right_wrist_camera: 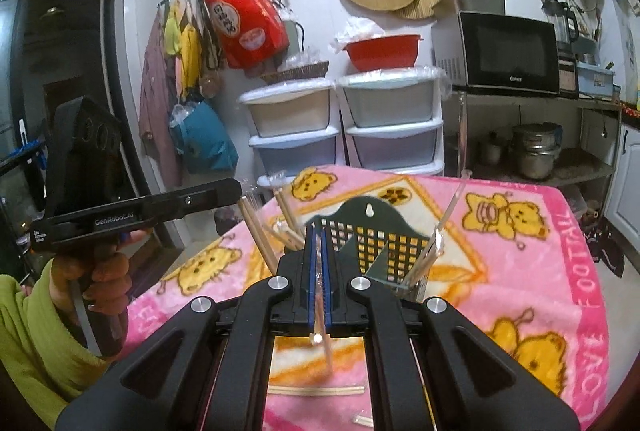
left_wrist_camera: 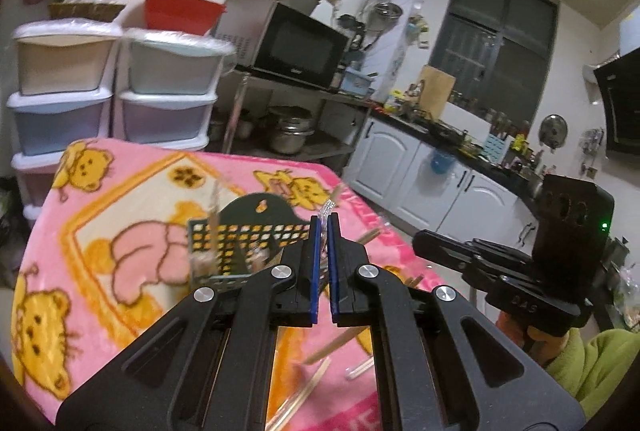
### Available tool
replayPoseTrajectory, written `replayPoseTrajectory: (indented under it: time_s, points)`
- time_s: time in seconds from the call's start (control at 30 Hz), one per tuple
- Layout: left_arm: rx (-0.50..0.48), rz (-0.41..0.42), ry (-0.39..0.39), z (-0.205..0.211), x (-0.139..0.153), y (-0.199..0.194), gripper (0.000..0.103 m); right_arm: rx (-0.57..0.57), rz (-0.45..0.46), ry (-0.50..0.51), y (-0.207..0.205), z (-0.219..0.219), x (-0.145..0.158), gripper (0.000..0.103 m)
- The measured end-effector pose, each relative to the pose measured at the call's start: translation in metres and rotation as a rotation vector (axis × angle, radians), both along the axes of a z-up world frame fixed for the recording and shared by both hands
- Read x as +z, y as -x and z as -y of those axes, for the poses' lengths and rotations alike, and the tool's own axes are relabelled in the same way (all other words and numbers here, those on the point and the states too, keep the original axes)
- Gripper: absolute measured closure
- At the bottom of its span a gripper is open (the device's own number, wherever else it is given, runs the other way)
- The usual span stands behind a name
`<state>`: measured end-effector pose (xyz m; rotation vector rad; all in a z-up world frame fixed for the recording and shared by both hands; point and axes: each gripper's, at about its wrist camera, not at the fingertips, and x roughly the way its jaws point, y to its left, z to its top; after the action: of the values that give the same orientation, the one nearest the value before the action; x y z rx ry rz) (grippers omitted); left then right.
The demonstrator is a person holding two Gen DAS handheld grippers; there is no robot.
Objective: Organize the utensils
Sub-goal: 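Raise both tools' chopsticks and lower them into the green caddy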
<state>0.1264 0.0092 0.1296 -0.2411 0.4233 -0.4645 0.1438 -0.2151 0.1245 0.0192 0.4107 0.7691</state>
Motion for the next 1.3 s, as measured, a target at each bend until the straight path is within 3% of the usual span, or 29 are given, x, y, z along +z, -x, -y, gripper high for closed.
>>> replayPoseTrajectory:
  time_s: [0.5,1.3]
  points:
    - [-0.092,0.134,-0.009,0.036,0.050,-0.001,0.101,-0.019,0.106,-0.045,0.003,0.010,0.039,0.100]
    - [0.017,0.260,-0.015,0.027,0.109,-0.027,0.101,-0.074,0.266,-0.135,-0.037,0.016,0.120,0.100]
